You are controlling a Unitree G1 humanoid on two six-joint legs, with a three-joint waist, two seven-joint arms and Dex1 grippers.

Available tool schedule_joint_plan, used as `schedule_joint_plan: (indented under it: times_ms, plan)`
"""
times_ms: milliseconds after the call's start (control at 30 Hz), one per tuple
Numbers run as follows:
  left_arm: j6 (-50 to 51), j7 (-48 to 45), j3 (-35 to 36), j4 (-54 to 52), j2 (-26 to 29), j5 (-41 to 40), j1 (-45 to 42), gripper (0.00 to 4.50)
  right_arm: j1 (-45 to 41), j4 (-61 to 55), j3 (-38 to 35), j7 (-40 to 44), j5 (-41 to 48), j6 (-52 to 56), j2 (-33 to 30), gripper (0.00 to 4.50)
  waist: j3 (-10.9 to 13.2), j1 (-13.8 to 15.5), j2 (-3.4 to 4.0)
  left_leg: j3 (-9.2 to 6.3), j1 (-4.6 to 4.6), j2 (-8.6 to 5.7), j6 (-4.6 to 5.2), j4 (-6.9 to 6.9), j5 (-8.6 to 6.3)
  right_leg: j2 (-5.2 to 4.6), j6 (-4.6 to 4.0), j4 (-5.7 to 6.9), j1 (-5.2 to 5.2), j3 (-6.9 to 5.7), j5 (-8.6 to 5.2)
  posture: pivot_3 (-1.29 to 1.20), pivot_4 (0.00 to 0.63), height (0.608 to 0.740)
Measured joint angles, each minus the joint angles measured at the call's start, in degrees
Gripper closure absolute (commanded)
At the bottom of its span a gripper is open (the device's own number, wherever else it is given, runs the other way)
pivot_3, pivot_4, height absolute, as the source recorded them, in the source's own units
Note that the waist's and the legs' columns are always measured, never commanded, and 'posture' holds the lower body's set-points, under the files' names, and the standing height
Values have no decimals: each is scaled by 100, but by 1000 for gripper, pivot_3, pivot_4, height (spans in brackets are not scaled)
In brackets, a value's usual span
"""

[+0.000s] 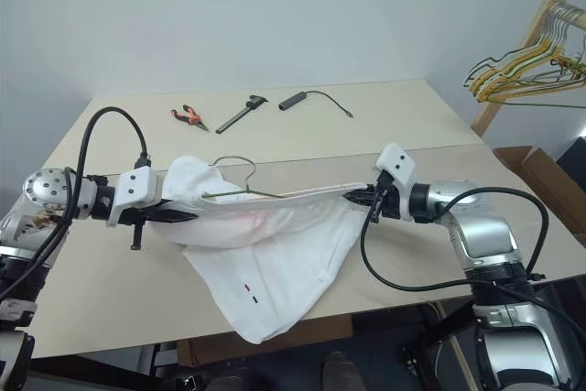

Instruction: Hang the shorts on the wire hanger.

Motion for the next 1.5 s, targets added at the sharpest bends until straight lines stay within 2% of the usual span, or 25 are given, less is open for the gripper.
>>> schedule_joint_plan:
  times_ms: [167, 400, 667, 833, 1000, 1100, 1233, 1433, 1467, 1500]
  plan:
    - [2, 12, -73, 317, -80, 178, -233, 4500, 19, -541, 171, 12, -38, 58, -84, 2520, 0, -2, 0, 2, 1, -1, 0, 1, 0, 0, 0, 0, 1, 0, 0, -99, 0, 740]
    - [-97, 9, -145, 600, -259, 247, -412, 4500, 105, -598, 208, 37, -58, 65, -176, 82, 0, -2, 0, 2, -2, -1, 1, 2, 0, 0, 0, -1, 0, -1, 0, -99, 0, 740]
    - [-191, 0, -145, 717, -262, 255, -426, 4500, -36, -565, 281, 77, -120, 264, -282, 32, 0, -14, 0, 3, 2, -1, 0, 3, 0, 0, 0, 2, 0, 1, 0, -100, 0, 740]
    - [-278, -15, -146, 733, -316, 249, -571, 4500, -765, -105, 885, 367, -434, 330, -256, 32, 0, -21, 0, 3, 1, -1, 0, 5, 0, 1, 0, 1, 0, 0, 0, -104, 0, 740]
    - [-280, -17, -149, 730, -415, 246, -597, 4500, -1547, 883, 1811, 738, -1019, 243, 193, 32, 0, -76, 0, 3, -3, -1, 0, 6, 0, 0, 0, 2, -2, 0, 0, -97, 0, 740]
    - [-277, -17, -149, 706, -439, 246, -598, 4500, -1814, 1235, 2246, 952, -1332, 195, 447, 615, 0, -124, 0, -4, -8, -2, 0, 6, 0, 0, 0, 16, -5, -5, 0, -88, 0, 740]
    - [-278, -19, -160, 697, -464, 251, -598, 4500, -2154, 1432, 2595, 1217, -1627, 150, 690, 1994, 0, -166, 0, -6, -10, -3, 0, 7, 0, -2, 1, 23, -5, -5, 1, -82, 0, 740]
    - [-303, -68, -208, 669, -473, 272, -596, 4500, -2208, 1529, 2662, 1221, -1846, 26, 724, 4124, 0, -153, 0, -10, -11, -4, 0, 7, 0, -5, 1, 22, -5, -10, 1, -83, 0, 740]
    - [-333, -72, -235, 663, -473, 291, -595, 4500, -2200, 1523, 2660, 1221, -1854, 9, 715, 4435, 0, -156, 0, -10, -10, -4, 0, 7, 0, -4, 1, 22, -5, -10, 1, -83, 0, 740]
    - [-353, -73, -244, 647, -474, 299, -591, 4500, -2163, 1491, 2652, 1225, -1852, -6, 698, 4476, 0, -158, 0, -10, -10, -4, 0, 7, 0, -3, 1, 23, -5, -10, 1, -83, 0, 740]
